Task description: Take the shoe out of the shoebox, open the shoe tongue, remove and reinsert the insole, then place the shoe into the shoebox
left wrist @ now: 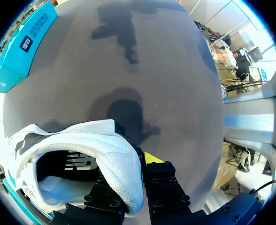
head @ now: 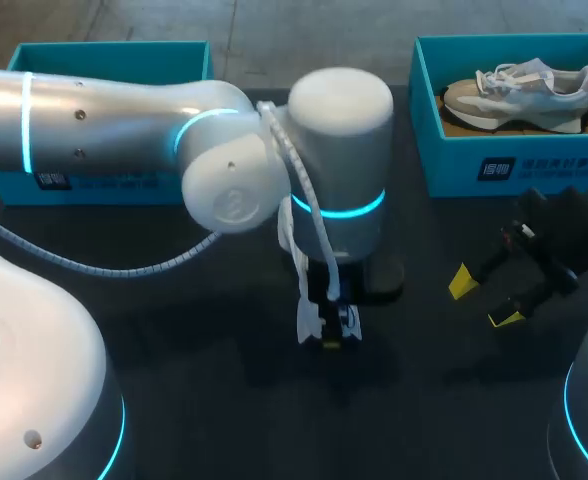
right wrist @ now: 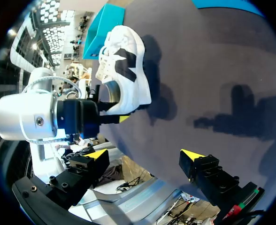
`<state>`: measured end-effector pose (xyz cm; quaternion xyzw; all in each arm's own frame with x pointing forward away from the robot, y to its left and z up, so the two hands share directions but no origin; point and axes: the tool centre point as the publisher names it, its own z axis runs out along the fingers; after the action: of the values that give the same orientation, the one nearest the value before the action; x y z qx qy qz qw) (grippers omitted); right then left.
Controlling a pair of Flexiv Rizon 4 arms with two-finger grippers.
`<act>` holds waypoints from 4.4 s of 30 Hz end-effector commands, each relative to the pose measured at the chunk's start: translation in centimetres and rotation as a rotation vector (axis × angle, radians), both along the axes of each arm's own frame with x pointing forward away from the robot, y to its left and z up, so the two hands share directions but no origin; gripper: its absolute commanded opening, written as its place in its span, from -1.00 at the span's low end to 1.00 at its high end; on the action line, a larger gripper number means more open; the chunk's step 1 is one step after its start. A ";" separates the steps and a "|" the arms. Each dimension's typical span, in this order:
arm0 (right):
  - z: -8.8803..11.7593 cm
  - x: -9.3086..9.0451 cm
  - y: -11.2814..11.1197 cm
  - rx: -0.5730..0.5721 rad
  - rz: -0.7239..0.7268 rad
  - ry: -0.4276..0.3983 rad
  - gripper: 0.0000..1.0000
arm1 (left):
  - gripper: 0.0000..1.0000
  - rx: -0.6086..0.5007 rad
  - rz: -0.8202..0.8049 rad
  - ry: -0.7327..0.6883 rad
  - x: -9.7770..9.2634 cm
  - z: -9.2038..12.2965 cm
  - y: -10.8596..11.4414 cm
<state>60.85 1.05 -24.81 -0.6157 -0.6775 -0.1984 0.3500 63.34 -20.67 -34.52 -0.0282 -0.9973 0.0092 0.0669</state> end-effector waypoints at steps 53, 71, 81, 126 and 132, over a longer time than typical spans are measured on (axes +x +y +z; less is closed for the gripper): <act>0.0 -0.1 0.0 -0.002 -0.002 0.000 1.00 | -1.00 -0.032 -0.161 0.101 12.7 17.6 9.8; 0.0 -0.1 0.0 -0.002 -0.002 0.000 1.00 | -1.00 0.003 -0.132 0.093 14.3 21.2 12.0; 0.0 -0.1 0.0 -0.002 -0.002 0.000 1.00 | -1.00 0.003 -0.132 0.093 14.3 21.2 12.0; 0.0 -0.1 0.0 -0.002 -0.002 0.000 1.00 | -1.00 0.059 0.046 0.079 26.8 21.9 33.8; 0.0 -0.1 0.0 -0.002 -0.002 0.000 1.00 | -1.00 0.048 0.009 0.074 29.0 22.2 35.5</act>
<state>60.84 1.05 -24.81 -0.6157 -0.6775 -0.1984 0.3500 91.19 14.05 -12.78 -0.0180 -0.9950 -0.0175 0.0970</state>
